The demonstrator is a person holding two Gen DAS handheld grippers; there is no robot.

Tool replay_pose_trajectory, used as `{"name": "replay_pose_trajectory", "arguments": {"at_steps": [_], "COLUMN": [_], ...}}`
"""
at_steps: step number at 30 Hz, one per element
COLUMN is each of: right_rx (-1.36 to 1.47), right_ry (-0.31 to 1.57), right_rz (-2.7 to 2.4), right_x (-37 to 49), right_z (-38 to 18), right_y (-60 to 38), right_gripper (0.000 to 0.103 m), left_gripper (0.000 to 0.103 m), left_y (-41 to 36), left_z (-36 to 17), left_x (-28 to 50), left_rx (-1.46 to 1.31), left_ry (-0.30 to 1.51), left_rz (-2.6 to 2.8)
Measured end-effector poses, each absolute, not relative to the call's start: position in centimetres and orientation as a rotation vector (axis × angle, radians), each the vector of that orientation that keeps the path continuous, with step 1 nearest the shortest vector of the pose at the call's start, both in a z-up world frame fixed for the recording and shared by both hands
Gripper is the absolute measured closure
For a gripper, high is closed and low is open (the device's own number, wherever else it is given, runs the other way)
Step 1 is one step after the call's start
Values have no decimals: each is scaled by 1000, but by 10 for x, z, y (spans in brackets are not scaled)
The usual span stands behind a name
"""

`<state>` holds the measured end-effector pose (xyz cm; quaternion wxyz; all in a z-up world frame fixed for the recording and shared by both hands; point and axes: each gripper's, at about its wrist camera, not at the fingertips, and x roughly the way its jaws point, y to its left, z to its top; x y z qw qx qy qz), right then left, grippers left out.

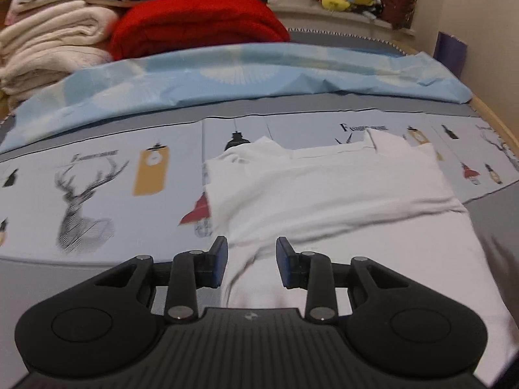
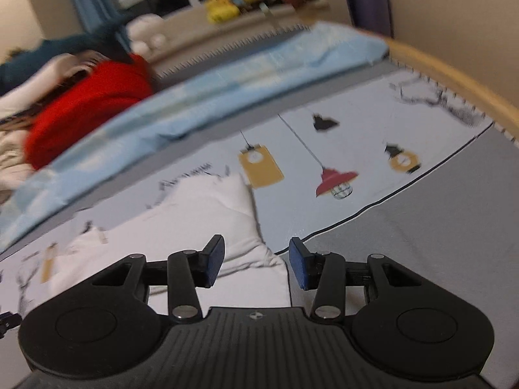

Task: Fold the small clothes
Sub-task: 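Move both tools to the shirt hem and lower them onto it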

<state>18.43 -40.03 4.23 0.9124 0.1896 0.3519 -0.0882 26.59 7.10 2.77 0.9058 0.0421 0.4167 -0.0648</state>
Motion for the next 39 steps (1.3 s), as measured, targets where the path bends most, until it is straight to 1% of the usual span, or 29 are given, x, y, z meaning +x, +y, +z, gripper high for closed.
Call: {"name": "replay_pose_trajectory", "arguments": {"at_steps": [3, 5, 8, 12, 14, 17, 23, 29, 30, 31, 32, 33, 37, 39], "right_rx": [363, 355, 392, 416, 446, 471, 490, 406, 396, 393, 394, 400, 417, 415], "right_ry": [703, 711, 771, 882, 943, 984, 1069, 1132, 1132, 1131, 1131, 1125, 1038, 1032], "right_rz": [-157, -152, -164, -197, -224, -240, -252, -240, -240, -242, -240, -237, -204, -205], "right_x": [134, 103, 65, 36, 33, 36, 44, 50, 50, 50, 49, 49, 40, 37], "right_z": [58, 55, 28, -22, -44, -63, -86, -101, -101, -100, -100, -98, -75, -73], "right_y": [-399, -400, -405, -411, -415, -417, -411, -400, -399, -399, -398, -398, -399, -399], "right_gripper": [57, 57, 62, 62, 62, 62, 62, 62, 64, 67, 86, 97, 98, 98], "left_gripper": [67, 67, 67, 67, 67, 67, 67, 67, 68, 74, 81, 98, 98, 98], "left_y": [87, 95, 102, 103, 101, 108, 128, 123, 120, 119, 117, 116, 116, 121], "left_z": [39, 38, 14, -32, -43, -59, -76, -82, -83, -83, -83, -82, -63, -55], "left_x": [217, 183, 138, 101, 95, 90, 81, 78, 79, 79, 80, 80, 73, 68], "left_rx": [20, -17, -59, -40, -4, 6, -104, -57, -47, -36, -28, -30, -34, -70], "left_ry": [869, 877, 909, 1030, 1051, 1111, 1195, 1209, 1208, 1203, 1198, 1195, 1126, 1100], "left_rz": [-120, -110, -99, -80, -84, -60, -52, -68, -69, -70, -73, -86, -84, -86]}}
